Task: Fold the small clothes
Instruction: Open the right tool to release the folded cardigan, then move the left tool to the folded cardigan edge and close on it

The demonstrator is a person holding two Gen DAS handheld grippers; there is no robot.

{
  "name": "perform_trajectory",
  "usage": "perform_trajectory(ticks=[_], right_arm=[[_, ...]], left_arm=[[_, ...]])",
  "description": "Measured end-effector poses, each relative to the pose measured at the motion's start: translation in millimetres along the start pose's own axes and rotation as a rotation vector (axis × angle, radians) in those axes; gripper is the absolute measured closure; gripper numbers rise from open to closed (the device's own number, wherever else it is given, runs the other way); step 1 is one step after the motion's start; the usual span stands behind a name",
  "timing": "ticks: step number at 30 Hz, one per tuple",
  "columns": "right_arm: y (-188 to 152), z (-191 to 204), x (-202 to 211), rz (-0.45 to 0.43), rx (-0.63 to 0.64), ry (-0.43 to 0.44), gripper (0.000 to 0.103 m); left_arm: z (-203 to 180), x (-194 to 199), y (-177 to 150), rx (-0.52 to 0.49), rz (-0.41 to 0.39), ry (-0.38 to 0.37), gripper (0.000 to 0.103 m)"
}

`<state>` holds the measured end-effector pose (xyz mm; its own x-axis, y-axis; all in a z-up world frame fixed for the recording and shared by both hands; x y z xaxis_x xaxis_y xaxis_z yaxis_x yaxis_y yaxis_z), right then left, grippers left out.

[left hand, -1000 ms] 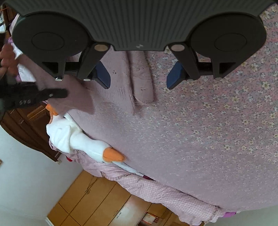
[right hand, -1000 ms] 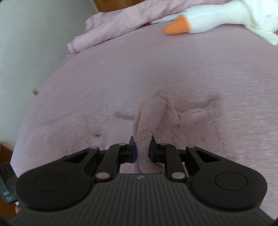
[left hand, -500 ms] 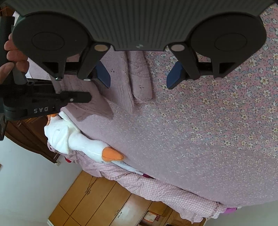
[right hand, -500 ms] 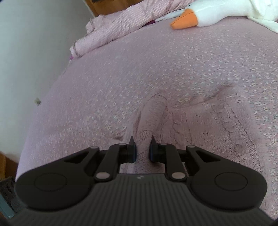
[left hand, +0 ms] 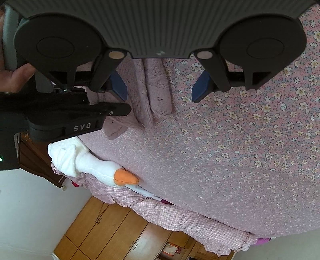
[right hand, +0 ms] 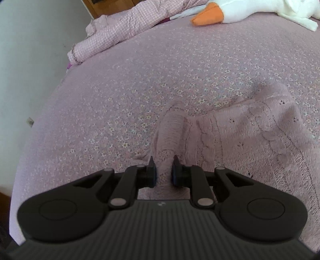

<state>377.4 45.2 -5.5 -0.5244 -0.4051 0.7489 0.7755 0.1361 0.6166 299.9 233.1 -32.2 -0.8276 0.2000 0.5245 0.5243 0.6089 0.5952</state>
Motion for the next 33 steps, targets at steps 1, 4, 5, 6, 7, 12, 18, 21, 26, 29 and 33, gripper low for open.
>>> perform_trajectory(ticks=[1,4,5,6,7,12,18,21,26,29,33], right_arm=[[-1,1,-1,0.0,-0.002,0.001,0.08],[1,0,3,-0.043,-0.059,0.133,0.077],[1,-1,5,-0.051,-0.076,0.184,0.077],[2,-3,8,-0.057,-0.087,0.218,0.077],[4,-5,12,-0.066,-0.084,0.225,0.077],[4,-26,49,-0.116,0.018,0.223,0.076],[-50,-83,126,-0.279,0.243,0.105,0.043],[-91,-107,151,-0.344,0.302,0.045,0.043],[-144,-127,159,-0.399,0.349,-0.045,0.044],[-155,-125,146,-0.396,0.392,-0.086,0.044],[-158,-119,123,-0.367,0.411,-0.12,0.045]], left_arm=[[0,0,0,0.001,0.001,0.001,0.026],[1,1,-2,0.0,0.003,0.003,0.026],[1,1,-1,0.0,0.003,0.003,0.026],[1,1,-1,0.002,0.003,0.003,0.026],[1,1,-2,0.003,0.002,0.002,0.026],[-3,2,-7,0.003,0.015,0.005,0.026],[-33,31,-26,-0.008,-0.013,-0.098,0.026],[-44,46,-41,0.045,-0.021,-0.199,0.028],[-48,57,-71,0.072,0.006,-0.208,0.065],[-47,49,-78,0.051,0.013,-0.14,0.055],[-38,34,-83,0.048,0.048,-0.07,0.036]])
Point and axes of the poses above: each gripper's, at about its wrist camera, not at the fingertips, and x roughly against the way its jaws point, z to its left, y to its top, the point moved 6 cm from there along -x, roughly the way its jaws point, and after that the axes turned 12 degrees about x, right-handed, at the moved point
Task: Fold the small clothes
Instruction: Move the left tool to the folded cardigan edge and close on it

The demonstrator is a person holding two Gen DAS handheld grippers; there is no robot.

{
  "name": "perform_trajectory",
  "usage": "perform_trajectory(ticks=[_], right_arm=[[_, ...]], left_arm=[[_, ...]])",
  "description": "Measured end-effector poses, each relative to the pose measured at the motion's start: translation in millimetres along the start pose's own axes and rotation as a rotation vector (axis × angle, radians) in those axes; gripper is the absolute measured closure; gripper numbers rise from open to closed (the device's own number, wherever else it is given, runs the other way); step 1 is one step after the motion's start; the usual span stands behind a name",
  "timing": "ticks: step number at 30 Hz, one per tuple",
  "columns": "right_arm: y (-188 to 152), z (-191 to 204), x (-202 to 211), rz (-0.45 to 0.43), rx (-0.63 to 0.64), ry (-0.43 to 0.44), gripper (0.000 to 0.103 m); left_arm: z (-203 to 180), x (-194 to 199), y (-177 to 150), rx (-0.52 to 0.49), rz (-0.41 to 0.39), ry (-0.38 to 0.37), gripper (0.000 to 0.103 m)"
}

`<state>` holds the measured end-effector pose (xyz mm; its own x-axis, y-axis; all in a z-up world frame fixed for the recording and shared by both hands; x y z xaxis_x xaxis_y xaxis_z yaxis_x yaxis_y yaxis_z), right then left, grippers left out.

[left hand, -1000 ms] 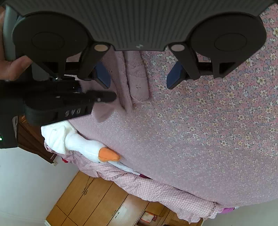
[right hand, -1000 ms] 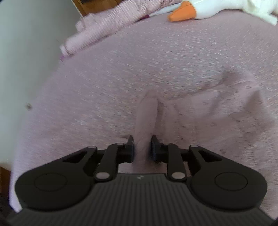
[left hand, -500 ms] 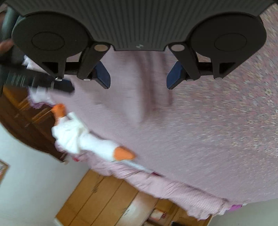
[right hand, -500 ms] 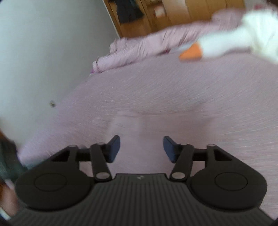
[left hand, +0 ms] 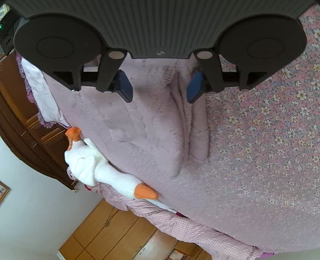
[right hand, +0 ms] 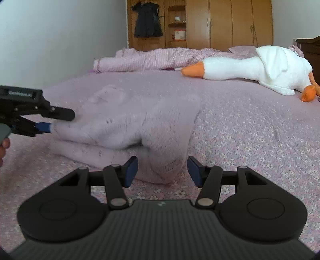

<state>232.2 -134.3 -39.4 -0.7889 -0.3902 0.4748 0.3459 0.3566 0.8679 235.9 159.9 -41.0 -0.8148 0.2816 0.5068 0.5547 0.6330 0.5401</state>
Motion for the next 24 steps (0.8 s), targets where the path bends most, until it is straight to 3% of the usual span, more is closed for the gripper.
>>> perform_trajectory(ticks=[8,11,12,17,22,24], right_arm=[[-2,-4,-11,0.003,-0.01,-0.089,0.045],[-5,-5,-12,0.008,-0.014,-0.078,0.045],[-6,-6,-12,0.007,-0.021,-0.073,0.045],[-9,-10,-14,0.012,-0.06,-0.049,0.045],[-10,-8,-15,0.015,-0.066,-0.043,0.045],[-10,-8,-16,0.013,-0.066,-0.047,0.045]], left_arm=[[-11,13,4,-0.049,-0.084,-0.011,0.036],[-17,15,4,-0.036,-0.046,-0.091,0.037],[-17,12,2,-0.031,-0.028,-0.095,0.043],[-10,-1,-6,-0.034,-0.008,-0.012,0.044],[-9,-3,-8,-0.028,-0.009,-0.031,0.045],[-13,-10,-9,-0.048,-0.007,-0.049,0.053]])
Point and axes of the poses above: each gripper's, at about its wrist camera, not at the fingertips, and x roughly against the way its jaws point, z to its left, y to its top, the point moved 6 cm from there along -x, roughly the way its jaws point, and after that the axes turned 12 degrees about x, right-handed, at the moved point
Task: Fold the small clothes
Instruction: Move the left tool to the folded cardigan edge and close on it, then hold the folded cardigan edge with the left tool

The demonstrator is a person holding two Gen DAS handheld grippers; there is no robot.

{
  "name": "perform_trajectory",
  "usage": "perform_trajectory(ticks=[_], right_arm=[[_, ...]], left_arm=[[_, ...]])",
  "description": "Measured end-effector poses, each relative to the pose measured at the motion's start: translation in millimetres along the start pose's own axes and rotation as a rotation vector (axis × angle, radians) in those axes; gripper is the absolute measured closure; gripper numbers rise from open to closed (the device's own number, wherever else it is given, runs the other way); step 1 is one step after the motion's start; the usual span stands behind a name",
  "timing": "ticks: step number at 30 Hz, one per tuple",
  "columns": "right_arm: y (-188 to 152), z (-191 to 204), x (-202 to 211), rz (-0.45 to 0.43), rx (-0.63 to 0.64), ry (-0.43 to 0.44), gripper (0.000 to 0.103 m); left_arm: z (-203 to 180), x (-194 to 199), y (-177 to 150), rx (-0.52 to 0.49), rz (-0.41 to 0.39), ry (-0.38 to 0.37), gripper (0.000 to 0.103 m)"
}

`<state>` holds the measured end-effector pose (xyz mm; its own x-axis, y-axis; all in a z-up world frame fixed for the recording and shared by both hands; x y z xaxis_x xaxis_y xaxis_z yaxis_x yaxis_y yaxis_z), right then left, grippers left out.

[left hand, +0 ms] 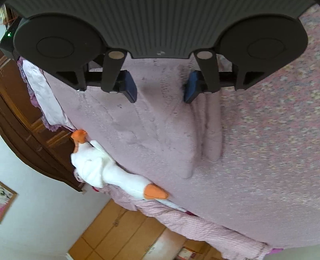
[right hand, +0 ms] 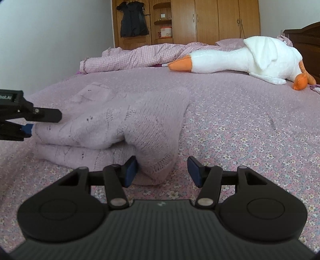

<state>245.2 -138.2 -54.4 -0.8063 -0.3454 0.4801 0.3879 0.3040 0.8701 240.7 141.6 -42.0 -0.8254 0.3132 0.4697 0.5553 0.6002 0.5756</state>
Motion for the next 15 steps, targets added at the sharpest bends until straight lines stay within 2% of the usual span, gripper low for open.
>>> perform_trajectory(ticks=[1,4,5,6,7,9,11,13,15], right_arm=[[1,0,-1,-0.003,0.001,-0.004,0.045],[3,2,-5,-0.01,0.009,-0.005,0.047],[5,3,-5,-0.016,0.012,-0.001,0.055],[6,4,-4,-0.025,0.016,0.013,0.07],[8,5,0,-0.037,0.021,0.004,0.073],[12,8,12,-0.08,0.036,-0.027,0.074],[10,11,18,-0.073,0.049,-0.051,0.075],[-1,10,9,0.001,0.045,-0.067,0.075],[-6,4,7,0.023,-0.009,-0.061,0.074]], left_arm=[[0,-3,0,-0.01,-0.002,0.008,0.057],[7,-16,-1,0.007,0.014,0.031,0.055],[9,-16,-1,0.018,0.014,0.021,0.058],[10,-14,2,0.024,0.005,0.017,0.083],[11,-8,8,0.027,-0.022,0.028,0.086],[7,13,20,0.006,-0.084,0.006,0.086],[4,28,25,-0.034,-0.099,0.013,0.086],[9,28,19,-0.044,-0.065,0.041,0.086],[15,15,5,-0.046,0.002,0.089,0.086]])
Point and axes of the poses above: each gripper's, at about its wrist camera, not at the fingertips, and x roughly against the way its jaws point, z to its left, y to its top, the point moved 6 cm from there along -x, roughly the way its jaws point, and after that the axes turned 12 degrees about x, right-handed, at the moved point
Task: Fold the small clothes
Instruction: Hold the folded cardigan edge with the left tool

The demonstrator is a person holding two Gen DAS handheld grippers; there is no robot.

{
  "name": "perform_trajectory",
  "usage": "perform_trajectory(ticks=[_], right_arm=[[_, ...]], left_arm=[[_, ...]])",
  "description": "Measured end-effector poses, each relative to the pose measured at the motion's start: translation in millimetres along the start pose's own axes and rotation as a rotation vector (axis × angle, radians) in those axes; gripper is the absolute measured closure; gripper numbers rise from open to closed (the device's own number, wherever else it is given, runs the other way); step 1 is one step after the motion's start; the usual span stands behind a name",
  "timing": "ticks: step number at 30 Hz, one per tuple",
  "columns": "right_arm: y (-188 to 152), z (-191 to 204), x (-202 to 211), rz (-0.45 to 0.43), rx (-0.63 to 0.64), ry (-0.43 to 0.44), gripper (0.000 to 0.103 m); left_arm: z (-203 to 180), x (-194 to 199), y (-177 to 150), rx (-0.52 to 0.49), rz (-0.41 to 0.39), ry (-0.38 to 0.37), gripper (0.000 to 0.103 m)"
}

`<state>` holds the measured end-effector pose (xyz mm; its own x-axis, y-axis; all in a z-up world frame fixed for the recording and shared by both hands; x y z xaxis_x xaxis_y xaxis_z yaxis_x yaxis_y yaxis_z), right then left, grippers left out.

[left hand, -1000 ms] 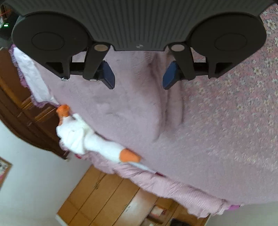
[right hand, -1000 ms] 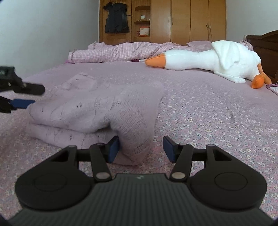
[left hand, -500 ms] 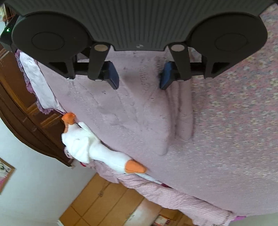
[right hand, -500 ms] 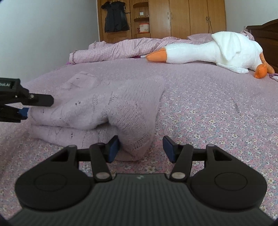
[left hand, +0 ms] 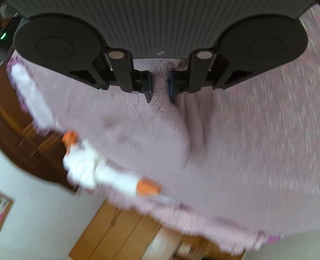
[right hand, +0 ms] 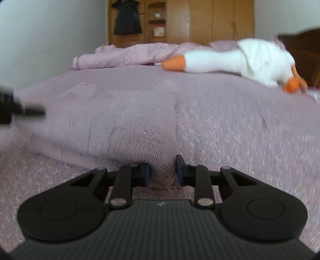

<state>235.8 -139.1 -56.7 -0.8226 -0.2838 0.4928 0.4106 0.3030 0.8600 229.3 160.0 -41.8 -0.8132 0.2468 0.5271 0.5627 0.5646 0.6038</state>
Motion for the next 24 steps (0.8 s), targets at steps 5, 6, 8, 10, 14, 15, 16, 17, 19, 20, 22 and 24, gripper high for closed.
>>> perform_trajectory(ticks=[5,6,8,10,14,15,16,17,19,20,22,24], right_arm=[[-3,-11,9,0.074,-0.122,0.097,0.071],[-4,-14,15,0.067,-0.124,0.111,0.071],[-5,-21,27,0.041,-0.136,0.121,0.07],[0,-28,38,-0.001,-0.16,0.139,0.07],[22,-34,46,-0.082,-0.139,0.15,0.069],[29,-32,44,-0.094,-0.12,0.157,0.07],[35,-29,41,-0.112,-0.094,0.166,0.07],[42,-26,37,-0.126,-0.068,0.178,0.071],[56,-20,24,-0.151,-0.023,0.196,0.077],[62,-16,15,-0.152,-0.003,0.203,0.083],[66,-13,-4,-0.112,0.003,0.2,0.098],[54,-3,-30,0.013,-0.001,0.217,0.101]], left_arm=[[-15,0,-8,-0.11,-0.017,0.056,0.085],[-14,1,-9,-0.097,-0.009,0.048,0.085],[-12,8,-11,-0.071,-0.011,0.028,0.085],[-8,13,-13,-0.063,-0.012,0.029,0.082],[-7,24,4,-0.02,-0.068,0.016,0.08],[-8,25,10,-0.018,-0.086,0.014,0.078],[-10,24,17,-0.022,-0.099,0.019,0.067],[-12,19,24,-0.029,-0.109,0.024,0.058],[-19,3,37,-0.055,-0.117,0.03,0.029],[-23,-6,42,-0.068,-0.126,0.038,0.029],[-34,-17,46,-0.097,-0.137,0.02,0.035],[-50,-28,43,-0.154,-0.14,0.004,0.046]])
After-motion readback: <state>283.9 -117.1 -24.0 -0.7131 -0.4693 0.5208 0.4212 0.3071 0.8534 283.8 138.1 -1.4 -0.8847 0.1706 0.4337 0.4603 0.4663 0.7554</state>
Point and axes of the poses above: each gripper's, at about its wrist camera, not at the fingertips, and x roughly against the way its jaws point, z to its left, y to its top, the point moved 6 cm from there along -x, roughly the way its jaws point, and after that the axes turned 12 degrees about x, right-handed, at the moved point
